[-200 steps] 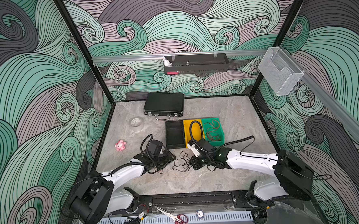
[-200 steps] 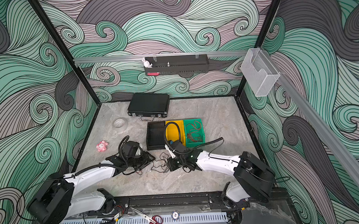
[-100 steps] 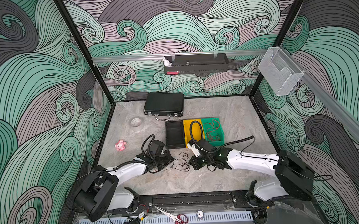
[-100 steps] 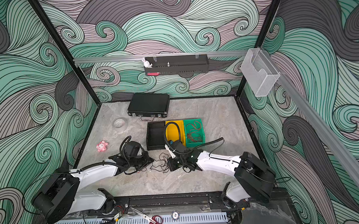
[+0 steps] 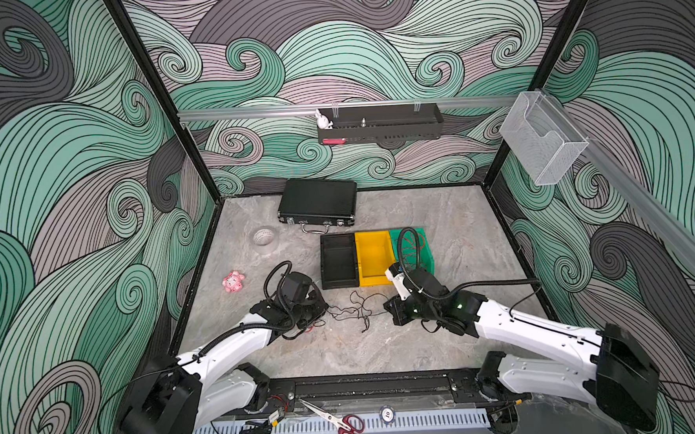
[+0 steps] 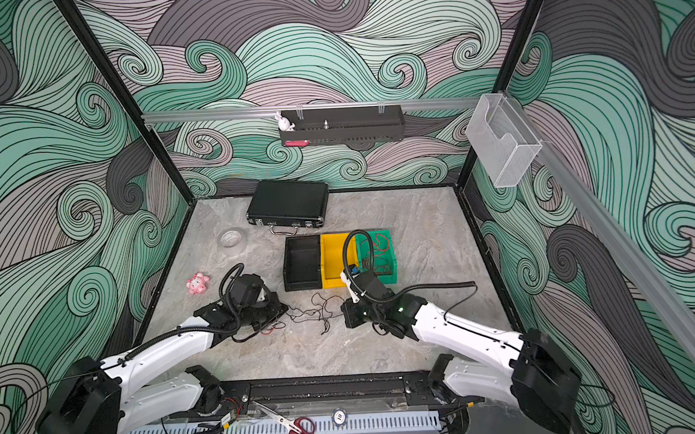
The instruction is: Untangle the cables
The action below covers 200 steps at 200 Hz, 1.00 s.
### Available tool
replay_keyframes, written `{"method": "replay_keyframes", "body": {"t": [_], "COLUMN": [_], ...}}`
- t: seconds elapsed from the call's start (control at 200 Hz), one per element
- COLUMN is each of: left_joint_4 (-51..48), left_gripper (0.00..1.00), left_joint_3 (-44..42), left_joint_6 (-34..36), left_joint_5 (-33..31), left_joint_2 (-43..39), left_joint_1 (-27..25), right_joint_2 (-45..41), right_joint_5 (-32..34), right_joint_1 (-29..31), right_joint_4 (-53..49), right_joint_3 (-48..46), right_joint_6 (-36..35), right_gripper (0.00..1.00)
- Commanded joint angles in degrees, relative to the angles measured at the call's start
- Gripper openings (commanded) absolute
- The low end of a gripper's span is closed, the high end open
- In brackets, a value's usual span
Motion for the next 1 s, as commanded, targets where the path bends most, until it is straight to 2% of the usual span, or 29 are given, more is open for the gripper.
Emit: {"method": "replay_keyframes", "body": {"t": [0.0, 0.175, 0.37, 0.445, 0.5, 0.57, 0.751, 0.871, 0.996], "left_joint_4": [-5.1, -6.2, -6.8, -6.8, -6.9, -7.4, -8.1, -9.3, -10.9], "left_gripper": [0.00, 0.00, 0.00, 0.00, 0.00, 0.00, 0.00, 0.00, 0.00], "left_joint_3": [2.2, 1.7, 1.8, 1.9, 2.2, 2.6, 2.9, 3.5, 4.2], "left_joint_6": [1.9, 2.2, 2.4, 2.4, 2.4, 2.7, 3.2, 4.1, 4.9], "left_joint_5": [-2.8, -3.5, -4.4, -4.2, -3.9, -3.9, -4.0, -3.9, -4.0], "left_joint_2": [-1.9, -4.1, -5.7, -6.2, -6.6, -6.9, -7.8, -8.6, -10.1], "left_joint_1": [1.2, 2.3, 2.9, 3.0, 2.9, 3.0, 3.0, 3.0, 3.1], "right_joint_2": [-4.3, -11.7, -13.8, -14.0, -13.9, -13.0, -9.7, -3.7, 4.1], "right_joint_5": [3.0, 2.7, 0.5, -2.7, -6.0, -8.4, -10.0, -12.5, -12.4], "right_joint_1": [-3.9, -8.9, -10.0, -10.0, -10.0, -10.0, -9.9, -8.9, -6.5], "right_joint_4": [-6.3, -11.2, -12.6, -10.8, -9.1, -8.5, -4.8, 1.2, 7.1], "right_joint_3": [-1.6, -1.9, -1.2, -1.0, -1.0, -0.7, -0.8, 0.2, 2.4], "right_joint_6": [0.2, -0.9, -0.9, -1.2, -1.6, -1.5, -0.9, -0.3, -0.1], "right_gripper": [0.04, 0.05, 0.07, 0.23, 0.30, 0.39, 0.41, 0.42, 0.49]}}
